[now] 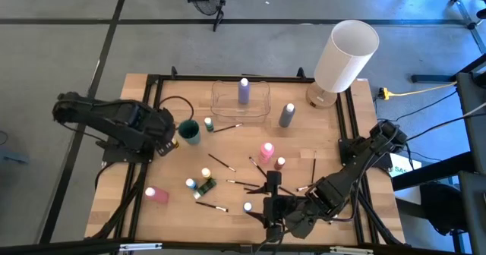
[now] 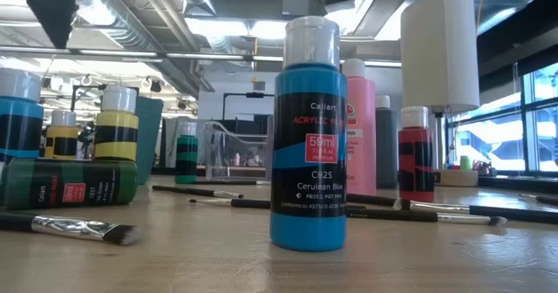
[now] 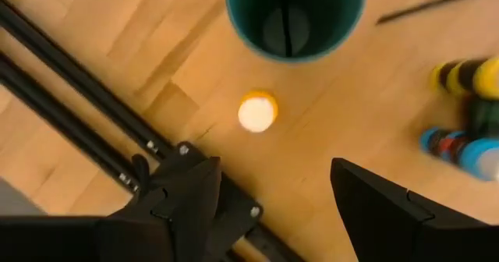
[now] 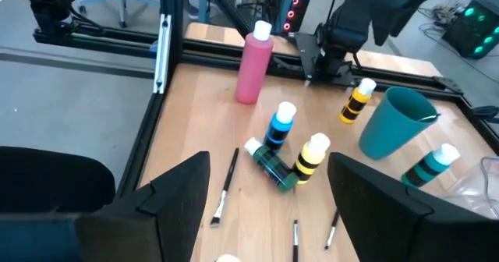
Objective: Pick & Place Paint Supplies
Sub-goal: Put the yellow paint bottle into the transparent bin
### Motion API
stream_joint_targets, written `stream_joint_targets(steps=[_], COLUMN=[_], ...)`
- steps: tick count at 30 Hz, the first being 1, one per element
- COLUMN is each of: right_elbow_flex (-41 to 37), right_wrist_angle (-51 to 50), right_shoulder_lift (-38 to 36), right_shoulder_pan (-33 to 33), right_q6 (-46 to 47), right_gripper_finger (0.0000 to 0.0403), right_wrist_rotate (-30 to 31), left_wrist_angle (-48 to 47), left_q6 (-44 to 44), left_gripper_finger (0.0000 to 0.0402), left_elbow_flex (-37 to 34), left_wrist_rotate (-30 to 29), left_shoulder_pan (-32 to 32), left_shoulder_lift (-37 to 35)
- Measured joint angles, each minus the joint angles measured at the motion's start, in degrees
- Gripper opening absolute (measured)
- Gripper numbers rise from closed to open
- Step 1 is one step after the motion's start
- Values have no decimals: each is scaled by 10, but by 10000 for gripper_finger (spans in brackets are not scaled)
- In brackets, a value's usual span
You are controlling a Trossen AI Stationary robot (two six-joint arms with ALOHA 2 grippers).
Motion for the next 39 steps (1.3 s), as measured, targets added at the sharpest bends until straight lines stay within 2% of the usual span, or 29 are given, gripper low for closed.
stream_joint_targets(steps=[11,17,27,39], right_elbow_flex=[0,0,0,0], right_wrist_angle=[3,3,3,0], right_shoulder_lift=[0,0,0,0], right_shoulder_pan=[0,0,1,1], right_q6=[-1,-2,-1,13], right_gripper_finger=[264,263,263,263], right_wrist_rotate=[0,0,-26,-28], left_wrist_angle=[15,39,44,50], left_q6=[93,142,195,170], left_gripper_finger=[239,239,239,239], left_elbow_flex=[-30,-44,-45,-45], left_wrist_rotate=[24,61,62,62], left_shoulder_pan=[58,95,163,191], left_shoulder_lift=[90,121,106,100])
